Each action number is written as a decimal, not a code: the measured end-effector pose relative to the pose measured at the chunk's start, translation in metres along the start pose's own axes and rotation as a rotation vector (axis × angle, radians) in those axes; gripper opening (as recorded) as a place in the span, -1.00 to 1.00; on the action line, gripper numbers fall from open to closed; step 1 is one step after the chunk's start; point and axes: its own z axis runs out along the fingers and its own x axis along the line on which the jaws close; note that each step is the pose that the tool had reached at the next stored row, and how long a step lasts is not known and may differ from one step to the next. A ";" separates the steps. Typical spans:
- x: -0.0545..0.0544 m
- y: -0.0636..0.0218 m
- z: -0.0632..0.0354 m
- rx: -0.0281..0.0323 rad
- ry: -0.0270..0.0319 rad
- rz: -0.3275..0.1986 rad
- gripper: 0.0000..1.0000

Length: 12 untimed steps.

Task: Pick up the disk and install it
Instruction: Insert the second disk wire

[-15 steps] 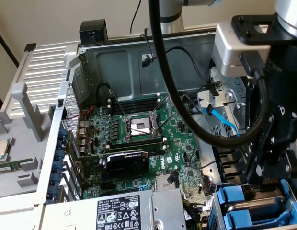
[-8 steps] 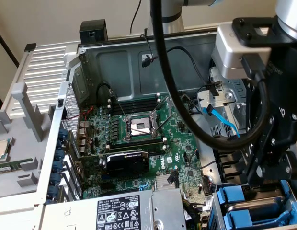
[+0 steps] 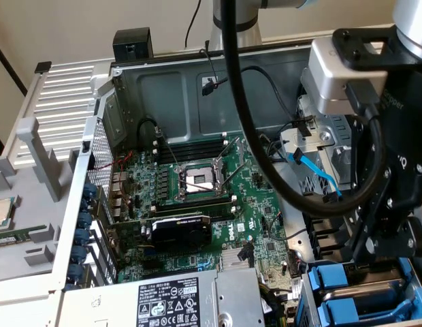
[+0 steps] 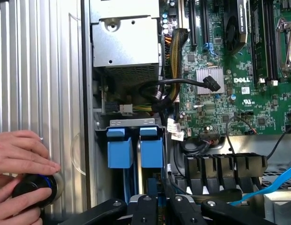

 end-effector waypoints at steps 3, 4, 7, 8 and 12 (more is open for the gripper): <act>0.000 -0.0007 0.0010 0.0000 -0.0001 0.000 -0.67; 0.000 -0.0009 0.0014 -0.0001 0.0000 0.000 -0.67; 0.000 -0.0011 0.0027 -0.0004 0.0001 0.000 -0.67; 0.000 -0.0012 0.0030 -0.0005 0.0001 0.000 -0.67; -0.001 -0.0013 0.0043 -0.0006 -0.0003 0.000 -0.67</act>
